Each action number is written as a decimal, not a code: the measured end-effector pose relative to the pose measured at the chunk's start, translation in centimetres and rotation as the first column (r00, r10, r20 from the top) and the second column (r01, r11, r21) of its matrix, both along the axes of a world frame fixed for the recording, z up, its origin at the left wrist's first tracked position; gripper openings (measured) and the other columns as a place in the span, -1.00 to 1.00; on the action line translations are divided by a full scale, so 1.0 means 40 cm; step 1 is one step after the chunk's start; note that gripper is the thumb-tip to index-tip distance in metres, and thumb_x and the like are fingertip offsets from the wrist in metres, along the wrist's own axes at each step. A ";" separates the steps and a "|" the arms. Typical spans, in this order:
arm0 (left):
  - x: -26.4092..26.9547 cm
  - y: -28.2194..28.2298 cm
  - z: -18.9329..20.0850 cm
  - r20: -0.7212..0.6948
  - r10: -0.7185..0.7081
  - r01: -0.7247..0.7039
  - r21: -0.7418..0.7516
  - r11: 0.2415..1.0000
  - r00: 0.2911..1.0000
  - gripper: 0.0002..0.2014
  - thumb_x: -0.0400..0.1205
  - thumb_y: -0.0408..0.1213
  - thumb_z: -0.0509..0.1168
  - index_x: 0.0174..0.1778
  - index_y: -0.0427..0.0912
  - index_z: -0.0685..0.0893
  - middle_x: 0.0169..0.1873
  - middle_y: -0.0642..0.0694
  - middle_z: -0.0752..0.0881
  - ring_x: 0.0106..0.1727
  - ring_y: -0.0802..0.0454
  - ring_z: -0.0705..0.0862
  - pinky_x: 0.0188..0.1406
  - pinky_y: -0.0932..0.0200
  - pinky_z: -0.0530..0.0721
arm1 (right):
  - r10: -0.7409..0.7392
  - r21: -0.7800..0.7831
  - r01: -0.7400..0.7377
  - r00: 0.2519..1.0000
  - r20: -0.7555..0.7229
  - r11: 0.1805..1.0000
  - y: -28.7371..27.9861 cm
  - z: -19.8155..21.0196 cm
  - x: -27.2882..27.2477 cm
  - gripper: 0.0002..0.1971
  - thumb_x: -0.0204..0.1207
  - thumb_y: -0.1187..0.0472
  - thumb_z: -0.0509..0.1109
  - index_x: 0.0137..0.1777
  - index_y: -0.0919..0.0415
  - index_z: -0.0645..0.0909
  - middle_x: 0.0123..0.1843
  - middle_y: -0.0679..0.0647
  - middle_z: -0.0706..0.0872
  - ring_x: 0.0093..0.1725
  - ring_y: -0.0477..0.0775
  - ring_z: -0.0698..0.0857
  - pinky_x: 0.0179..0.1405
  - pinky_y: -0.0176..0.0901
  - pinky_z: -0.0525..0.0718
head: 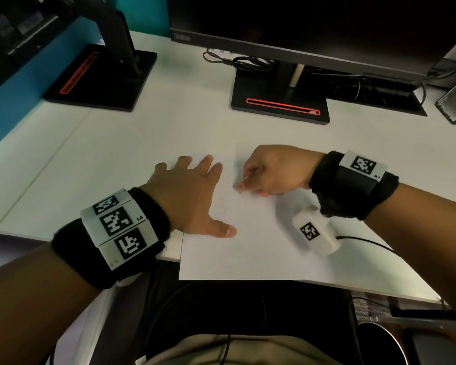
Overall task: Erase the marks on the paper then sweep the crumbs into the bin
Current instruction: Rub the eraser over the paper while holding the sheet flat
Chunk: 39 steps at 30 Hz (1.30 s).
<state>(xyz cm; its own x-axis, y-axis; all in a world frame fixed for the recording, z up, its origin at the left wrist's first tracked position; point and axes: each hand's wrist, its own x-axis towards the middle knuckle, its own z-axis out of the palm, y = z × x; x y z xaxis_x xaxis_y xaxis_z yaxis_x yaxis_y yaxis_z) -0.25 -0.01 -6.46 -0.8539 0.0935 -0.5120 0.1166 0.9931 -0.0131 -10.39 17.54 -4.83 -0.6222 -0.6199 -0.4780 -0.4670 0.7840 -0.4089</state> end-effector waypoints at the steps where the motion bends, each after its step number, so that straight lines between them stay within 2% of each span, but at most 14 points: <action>1: 0.001 0.000 0.001 0.004 0.003 -0.003 0.002 1.000 1.000 0.29 0.30 0.71 0.10 0.76 0.01 -0.27 0.77 0.03 -0.28 0.77 -0.22 -0.15 0.64 -0.41 0.11 | -0.034 -0.006 0.034 0.999 -0.018 0.999 0.006 0.005 -0.012 -0.60 0.66 -0.07 0.43 -0.24 0.26 0.73 -0.43 -0.05 0.73 -0.49 -0.04 0.57 -0.38 -0.21 0.57; 3: 0.001 0.000 0.001 0.008 0.005 -0.005 0.006 1.000 1.000 0.29 0.30 0.71 0.09 0.76 0.01 -0.27 0.77 0.03 -0.28 0.77 -0.22 -0.16 0.63 -0.44 0.11 | -0.015 0.000 0.015 0.998 -0.061 1.000 0.009 0.007 -0.011 -0.60 0.67 -0.06 0.41 -0.22 0.26 0.75 -0.38 -0.01 0.77 -0.42 -0.01 0.62 -0.32 -0.18 0.58; 6: 0.000 -0.001 -0.001 0.009 0.005 -0.005 0.000 1.000 1.000 0.29 0.30 0.71 0.09 0.76 0.01 -0.28 0.77 0.02 -0.28 0.77 -0.22 -0.15 0.62 -0.44 0.12 | 0.112 0.011 -0.112 0.994 0.001 0.994 0.001 -0.008 0.026 -0.62 0.68 -0.05 0.39 -0.23 0.22 0.72 -0.38 -0.03 0.74 -0.38 -0.01 0.63 -0.29 -0.16 0.62; 10: 0.001 0.000 0.002 0.009 0.002 -0.002 -0.001 1.000 1.000 0.29 0.29 0.72 0.08 0.76 0.01 -0.28 0.77 0.02 -0.29 0.77 -0.22 -0.16 0.62 -0.44 0.14 | -0.004 0.004 0.004 0.999 -0.049 1.000 0.017 0.008 -0.004 -0.60 0.67 -0.08 0.41 -0.19 0.25 0.76 -0.35 0.02 0.78 -0.43 -0.03 0.61 -0.34 -0.21 0.57; 14: 0.001 0.002 0.002 0.021 0.013 -0.013 -0.008 1.000 1.000 0.29 0.30 0.71 0.10 0.76 0.02 -0.29 0.76 0.04 -0.29 0.77 -0.20 -0.17 0.60 -0.45 0.17 | 0.157 0.024 -0.156 0.987 -0.029 0.987 0.006 -0.004 0.041 -0.62 0.68 -0.04 0.39 -0.26 0.21 0.68 -0.40 -0.03 0.72 -0.38 -0.04 0.61 -0.27 -0.19 0.55; 18: 0.002 0.003 0.003 0.027 0.011 -0.011 -0.011 1.000 1.000 0.29 0.29 0.71 0.09 0.76 0.02 -0.30 0.76 0.05 -0.30 0.77 -0.18 -0.18 0.60 -0.47 0.18 | 0.049 0.021 -0.047 0.996 -0.074 0.999 0.019 0.006 0.011 -0.61 0.67 -0.07 0.40 -0.30 0.18 0.67 -0.41 -0.06 0.72 -0.38 -0.01 0.63 -0.28 -0.17 0.55; 20: 0.001 0.001 0.002 0.025 0.012 -0.012 -0.009 1.000 1.000 0.30 0.29 0.72 0.08 0.76 0.03 -0.29 0.76 0.05 -0.30 0.77 -0.19 -0.17 0.59 -0.48 0.19 | 0.083 0.016 -0.082 0.993 -0.087 0.997 0.019 0.007 0.018 -0.61 0.68 -0.05 0.39 -0.29 0.21 0.66 -0.41 -0.05 0.72 -0.39 -0.01 0.61 -0.28 -0.17 0.53; 23: 0.000 0.003 0.000 0.027 0.016 -0.016 -0.009 1.000 1.000 0.30 0.28 0.72 0.09 0.75 0.03 -0.30 0.76 0.06 -0.30 0.77 -0.18 -0.17 0.57 -0.46 0.23 | 0.153 0.016 -0.152 0.988 -0.029 0.988 0.016 -0.004 0.048 -0.63 0.66 -0.04 0.40 -0.29 0.19 0.65 -0.44 -0.06 0.70 -0.42 -0.04 0.58 -0.29 -0.17 0.56; 27: 0.001 0.001 0.001 0.036 0.016 -0.016 -0.005 1.000 0.999 0.30 0.28 0.72 0.08 0.75 0.04 -0.31 0.75 0.07 -0.32 0.77 -0.18 -0.19 0.57 -0.47 0.24 | 0.040 0.008 -0.040 0.998 -0.052 0.999 0.030 0.005 0.016 -0.63 0.65 -0.07 0.41 -0.20 0.23 0.73 -0.37 -0.01 0.77 -0.38 0.01 0.64 -0.23 -0.10 0.64; 31: 0.000 0.003 0.005 0.047 0.022 -0.022 -0.005 1.000 0.999 0.31 0.28 0.72 0.10 0.75 0.04 -0.33 0.75 0.07 -0.33 0.77 -0.16 -0.21 0.58 -0.46 0.22 | 0.120 -0.001 -0.120 0.993 -0.016 0.993 0.028 -0.005 0.039 -0.65 0.67 -0.04 0.41 -0.27 0.17 0.66 -0.44 -0.08 0.69 -0.41 -0.04 0.60 -0.30 -0.19 0.58; 35: 0.005 0.008 0.008 0.062 0.032 -0.032 0.003 0.999 0.998 0.35 0.26 0.73 0.11 0.75 0.02 -0.35 0.74 0.07 -0.37 0.76 -0.17 -0.25 0.61 -0.45 0.17 | -0.016 -0.021 0.016 1.000 -0.003 1.000 0.045 0.011 0.004 -0.64 0.67 -0.06 0.43 -0.18 0.23 0.74 -0.44 -0.08 0.70 -0.49 -0.07 0.57 -0.42 -0.29 0.58; 39: 0.003 0.011 0.008 0.067 0.040 -0.040 -0.007 0.999 0.997 0.35 0.25 0.73 0.11 0.75 0.03 -0.36 0.74 0.08 -0.37 0.76 -0.16 -0.24 0.60 -0.44 0.19 | 0.134 -0.003 -0.134 0.991 0.020 0.991 0.019 -0.005 0.041 -0.65 0.67 -0.05 0.41 -0.27 0.14 0.65 -0.43 -0.08 0.71 -0.45 -0.08 0.58 -0.31 -0.21 0.58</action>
